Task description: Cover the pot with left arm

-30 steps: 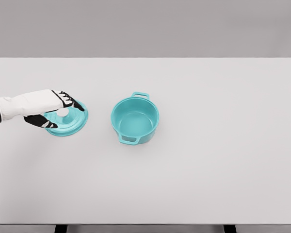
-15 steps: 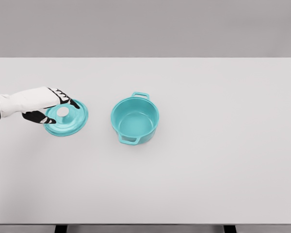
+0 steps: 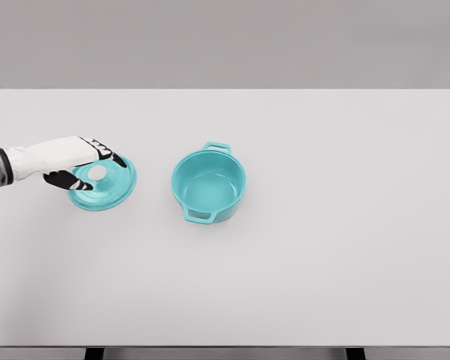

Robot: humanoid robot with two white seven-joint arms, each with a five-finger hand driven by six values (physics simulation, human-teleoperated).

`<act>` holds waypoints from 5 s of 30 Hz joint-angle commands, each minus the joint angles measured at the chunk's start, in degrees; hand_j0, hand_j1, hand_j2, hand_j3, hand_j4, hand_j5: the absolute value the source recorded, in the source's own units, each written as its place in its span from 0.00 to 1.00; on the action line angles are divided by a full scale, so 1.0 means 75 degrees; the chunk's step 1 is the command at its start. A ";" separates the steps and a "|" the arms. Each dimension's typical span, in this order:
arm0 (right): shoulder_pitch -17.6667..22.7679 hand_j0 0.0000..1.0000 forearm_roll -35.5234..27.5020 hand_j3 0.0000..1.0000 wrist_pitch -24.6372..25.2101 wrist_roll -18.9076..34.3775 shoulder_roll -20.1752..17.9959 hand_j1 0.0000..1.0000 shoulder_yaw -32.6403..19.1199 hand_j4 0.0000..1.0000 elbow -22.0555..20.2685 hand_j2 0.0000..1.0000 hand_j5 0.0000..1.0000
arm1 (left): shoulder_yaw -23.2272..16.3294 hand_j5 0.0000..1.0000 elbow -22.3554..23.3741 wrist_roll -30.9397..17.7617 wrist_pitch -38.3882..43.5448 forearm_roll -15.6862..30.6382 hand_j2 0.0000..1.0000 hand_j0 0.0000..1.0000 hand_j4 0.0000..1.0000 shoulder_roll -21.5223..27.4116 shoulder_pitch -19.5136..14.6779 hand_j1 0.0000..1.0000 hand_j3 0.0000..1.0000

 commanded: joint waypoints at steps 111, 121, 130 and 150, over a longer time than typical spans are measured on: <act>0.0000 1.00 0.0001 1.00 0.0000 0.0001 0.0001 1.00 0.0001 1.00 0.0005 1.00 1.00 | 0.0110 0.51 -0.0598 0.0003 0.0020 -0.0054 0.51 0.51 0.51 0.0322 -0.0164 0.51 0.51; 0.0000 1.00 0.0001 1.00 0.0000 0.0001 0.0001 1.00 0.0001 1.00 0.0005 1.00 1.00 | 0.0110 0.51 -0.1149 0.0003 0.0020 0.0052 0.51 0.51 0.51 0.0451 -0.0176 0.51 0.51; 0.0000 1.00 0.0001 1.00 0.0000 0.0001 0.0001 1.00 0.0001 1.00 0.0005 1.00 1.00 | 0.0063 0.50 -0.1595 0.0003 0.0020 0.0157 0.50 0.50 0.50 0.0498 -0.0176 0.50 0.50; 0.0000 1.00 0.0001 1.00 0.0000 0.0001 0.0001 1.00 0.0001 1.00 -0.0007 1.00 1.00 | -0.0007 0.50 -0.2122 0.0003 0.0020 0.0052 0.50 0.50 0.50 0.0076 -0.0270 0.50 0.50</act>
